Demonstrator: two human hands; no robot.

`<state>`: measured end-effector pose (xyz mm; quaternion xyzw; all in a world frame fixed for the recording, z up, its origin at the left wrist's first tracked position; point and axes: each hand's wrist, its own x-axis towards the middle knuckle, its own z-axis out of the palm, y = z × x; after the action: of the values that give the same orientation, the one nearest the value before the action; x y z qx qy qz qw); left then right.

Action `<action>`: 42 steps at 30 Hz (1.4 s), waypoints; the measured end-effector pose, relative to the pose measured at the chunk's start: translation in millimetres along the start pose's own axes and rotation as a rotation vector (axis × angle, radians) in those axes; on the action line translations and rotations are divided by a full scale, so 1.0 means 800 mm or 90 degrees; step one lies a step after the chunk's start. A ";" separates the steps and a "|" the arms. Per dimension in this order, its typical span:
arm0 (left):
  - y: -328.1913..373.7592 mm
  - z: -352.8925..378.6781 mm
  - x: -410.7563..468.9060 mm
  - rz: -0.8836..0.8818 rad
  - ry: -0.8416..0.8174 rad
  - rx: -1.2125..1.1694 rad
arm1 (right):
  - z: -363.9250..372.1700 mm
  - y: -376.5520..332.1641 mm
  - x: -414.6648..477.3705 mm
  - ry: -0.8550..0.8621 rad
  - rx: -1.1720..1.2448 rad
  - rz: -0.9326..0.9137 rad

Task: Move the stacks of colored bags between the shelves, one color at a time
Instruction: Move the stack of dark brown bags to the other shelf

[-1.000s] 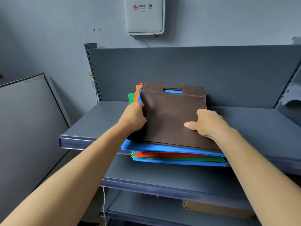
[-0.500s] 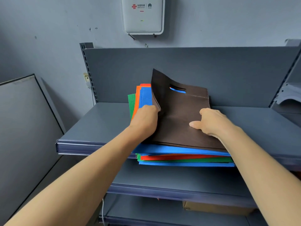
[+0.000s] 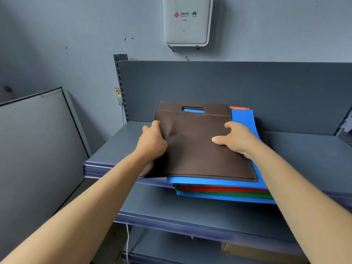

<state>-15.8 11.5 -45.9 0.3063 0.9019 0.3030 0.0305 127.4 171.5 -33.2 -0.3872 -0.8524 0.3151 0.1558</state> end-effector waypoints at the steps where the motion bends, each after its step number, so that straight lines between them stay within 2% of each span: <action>1: -0.002 0.000 0.003 0.003 0.003 0.000 | -0.002 0.001 0.003 0.011 0.072 0.025; 3: -0.007 0.000 0.007 0.005 0.015 -0.011 | -0.004 0.004 0.008 0.017 0.165 0.070; 8: -0.011 -0.002 0.009 0.003 0.020 -0.042 | -0.001 0.001 0.006 0.009 0.109 0.055; 11: -0.012 -0.007 0.006 0.020 0.085 -0.043 | 0.003 -0.009 0.001 0.045 0.062 -0.018; 17: -0.010 -0.042 -0.009 0.046 0.249 -0.085 | -0.005 -0.056 -0.023 0.193 -0.036 -0.202; 24: -0.042 -0.098 -0.052 0.022 0.359 -0.129 | 0.023 -0.114 -0.053 0.243 0.017 -0.342; 36: -0.128 -0.164 -0.226 -0.141 0.558 -0.033 | 0.114 -0.196 -0.147 0.112 0.163 -0.570; 42: -0.159 -0.188 -0.342 -0.236 0.642 0.028 | 0.153 -0.222 -0.235 -0.001 0.231 -0.653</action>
<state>101.7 -304.1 -31.0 -0.0410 0.8497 0.3830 -0.3602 88.0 -111.1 -12.4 0.1114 -0.8641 0.3411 0.3529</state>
